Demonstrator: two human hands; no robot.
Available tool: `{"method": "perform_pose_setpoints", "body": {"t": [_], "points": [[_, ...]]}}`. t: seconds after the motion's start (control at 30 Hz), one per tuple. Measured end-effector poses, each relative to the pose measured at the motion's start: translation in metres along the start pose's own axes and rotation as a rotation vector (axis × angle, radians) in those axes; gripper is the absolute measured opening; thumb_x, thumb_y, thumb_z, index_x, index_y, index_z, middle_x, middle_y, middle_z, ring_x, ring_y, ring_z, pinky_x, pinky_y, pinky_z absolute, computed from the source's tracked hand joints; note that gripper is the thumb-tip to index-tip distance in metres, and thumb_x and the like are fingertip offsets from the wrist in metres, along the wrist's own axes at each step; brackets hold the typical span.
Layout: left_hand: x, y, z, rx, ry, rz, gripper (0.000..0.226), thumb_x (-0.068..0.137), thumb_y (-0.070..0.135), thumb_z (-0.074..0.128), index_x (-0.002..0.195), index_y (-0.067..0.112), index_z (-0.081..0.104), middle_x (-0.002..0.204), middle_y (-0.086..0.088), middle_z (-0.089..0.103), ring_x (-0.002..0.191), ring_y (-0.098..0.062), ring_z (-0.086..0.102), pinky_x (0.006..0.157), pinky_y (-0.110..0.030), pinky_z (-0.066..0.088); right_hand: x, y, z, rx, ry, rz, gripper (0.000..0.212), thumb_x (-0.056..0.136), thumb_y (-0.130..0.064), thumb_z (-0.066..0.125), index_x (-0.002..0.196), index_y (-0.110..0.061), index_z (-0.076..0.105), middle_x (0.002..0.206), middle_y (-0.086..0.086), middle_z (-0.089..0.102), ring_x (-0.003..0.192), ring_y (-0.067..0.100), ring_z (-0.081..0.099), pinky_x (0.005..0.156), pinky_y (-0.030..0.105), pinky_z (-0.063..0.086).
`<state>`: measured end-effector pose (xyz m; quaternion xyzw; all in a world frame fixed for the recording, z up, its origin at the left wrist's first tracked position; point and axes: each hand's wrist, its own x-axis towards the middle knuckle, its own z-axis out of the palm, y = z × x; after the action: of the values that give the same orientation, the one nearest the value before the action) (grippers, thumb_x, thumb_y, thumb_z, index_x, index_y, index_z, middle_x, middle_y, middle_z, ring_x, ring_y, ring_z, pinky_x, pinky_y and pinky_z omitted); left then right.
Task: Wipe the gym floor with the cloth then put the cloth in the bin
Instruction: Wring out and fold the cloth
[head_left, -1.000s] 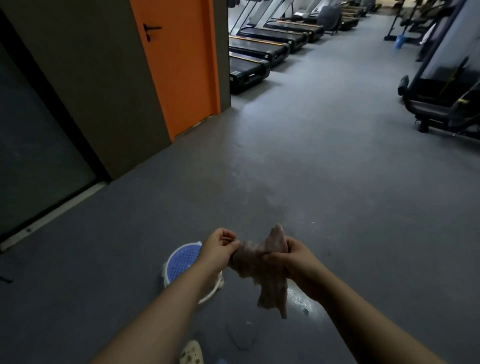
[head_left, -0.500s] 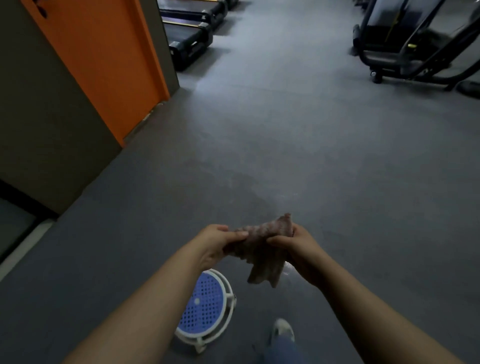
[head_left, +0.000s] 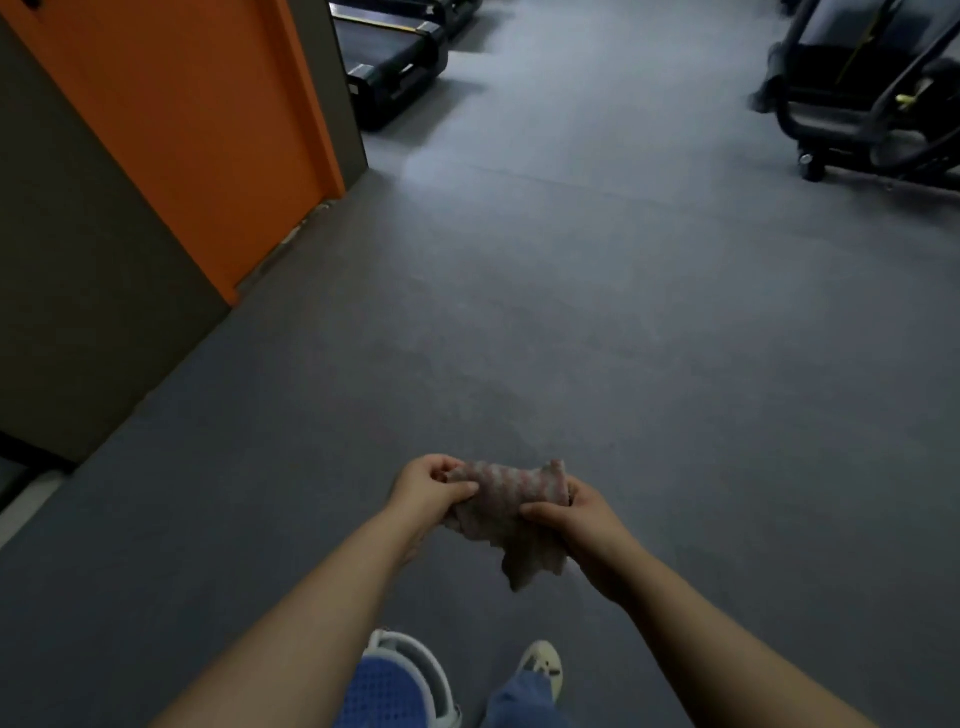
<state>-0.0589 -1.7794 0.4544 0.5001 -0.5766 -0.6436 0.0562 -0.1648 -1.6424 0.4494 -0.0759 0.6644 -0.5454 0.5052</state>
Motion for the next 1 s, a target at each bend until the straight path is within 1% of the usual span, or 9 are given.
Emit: {"method": "perform_pose_setpoints", "body": {"t": [0.1,0.23,0.43,0.63,0.7,0.8,0.87,0.93,1.0], "points": [[0.043,0.011,0.003,-0.054,0.053,0.034,0.021,0.085,-0.001,0.064,0.074,0.014,0.055,0.072,-0.004,0.056,0.064,-0.014,0.053,0.047,-0.021,0.046,0.043,-0.015,-0.006,-0.017,-0.003,0.006,0.019,0.083,0.008,0.061,0.092,-0.009,0.062,0.085,0.013,0.070,0.078,0.027,0.066,0.079,0.043,0.053],[0.094,0.013,0.000,-0.065,0.110,0.053,0.026,0.086,-0.002,0.063,0.069,0.013,0.051,0.068,-0.004,0.053,0.062,-0.014,0.050,0.047,-0.017,0.046,0.094,-0.018,-0.006,-0.011,0.023,0.034,0.018,0.084,0.007,0.059,0.093,-0.009,0.061,0.084,0.015,0.066,0.078,0.029,0.060,0.073,0.042,0.046],[0.187,-0.005,-0.007,0.025,0.046,0.062,0.028,0.081,-0.004,0.067,0.065,0.012,0.051,0.072,0.000,0.057,0.069,-0.014,0.053,0.064,-0.021,0.044,0.173,0.015,-0.002,0.016,0.104,0.052,0.022,0.084,0.007,0.058,0.103,-0.004,0.060,0.094,0.018,0.068,0.083,0.028,0.065,0.079,0.040,0.055],[0.306,-0.064,-0.002,0.153,-0.154,0.062,0.033,0.075,-0.019,0.064,0.070,0.010,0.050,0.090,-0.009,0.058,0.093,-0.024,0.055,0.072,-0.026,0.049,0.261,0.087,0.006,0.090,0.222,0.063,0.021,0.086,0.008,0.056,0.107,0.002,0.057,0.085,0.015,0.068,0.066,0.020,0.067,0.056,0.027,0.056],[0.340,-0.087,0.002,0.203,-0.203,0.066,0.036,0.072,-0.024,0.062,0.084,0.008,0.054,0.099,-0.014,0.055,0.097,-0.025,0.053,0.080,-0.033,0.047,0.292,0.115,0.008,0.088,0.264,0.070,0.023,0.088,0.007,0.053,0.110,0.002,0.058,0.090,0.017,0.068,0.073,0.024,0.066,0.064,0.031,0.057],[0.390,-0.129,0.006,0.258,-0.275,0.050,0.035,0.078,-0.019,0.062,0.110,-0.003,0.058,0.099,-0.012,0.058,0.096,-0.022,0.055,0.079,-0.028,0.047,0.337,0.155,0.013,0.067,0.301,0.098,0.025,0.088,0.005,0.047,0.111,0.003,0.057,0.089,0.018,0.066,0.074,0.024,0.062,0.063,0.030,0.052],[0.420,-0.156,0.009,0.305,-0.286,0.064,0.017,0.086,-0.007,0.060,0.103,-0.003,0.062,0.086,-0.010,0.061,0.089,-0.022,0.056,0.076,-0.029,0.048,0.363,0.178,0.015,0.045,0.296,0.101,0.026,0.089,0.004,0.044,0.112,0.004,0.057,0.094,0.025,0.065,0.077,0.028,0.061,0.066,0.035,0.050],[0.445,-0.182,0.013,0.313,-0.256,0.060,0.006,0.093,0.002,0.054,0.097,0.003,0.059,0.087,-0.011,0.059,0.084,-0.022,0.056,0.077,-0.033,0.050,0.387,0.197,0.017,0.060,0.287,0.091,0.026,0.090,0.003,0.043,0.111,0.005,0.059,0.102,0.028,0.065,0.085,0.030,0.061,0.078,0.044,0.051],[0.463,-0.201,0.017,0.266,-0.258,0.057,0.007,0.097,0.005,0.047,0.093,0.009,0.051,0.087,-0.010,0.056,0.075,-0.016,0.054,0.065,-0.025,0.051,0.408,0.216,0.019,0.131,0.270,0.089,0.024,0.092,0.003,0.043,0.109,0.004,0.059,0.100,0.027,0.064,0.088,0.033,0.060,0.087,0.050,0.049]]}}
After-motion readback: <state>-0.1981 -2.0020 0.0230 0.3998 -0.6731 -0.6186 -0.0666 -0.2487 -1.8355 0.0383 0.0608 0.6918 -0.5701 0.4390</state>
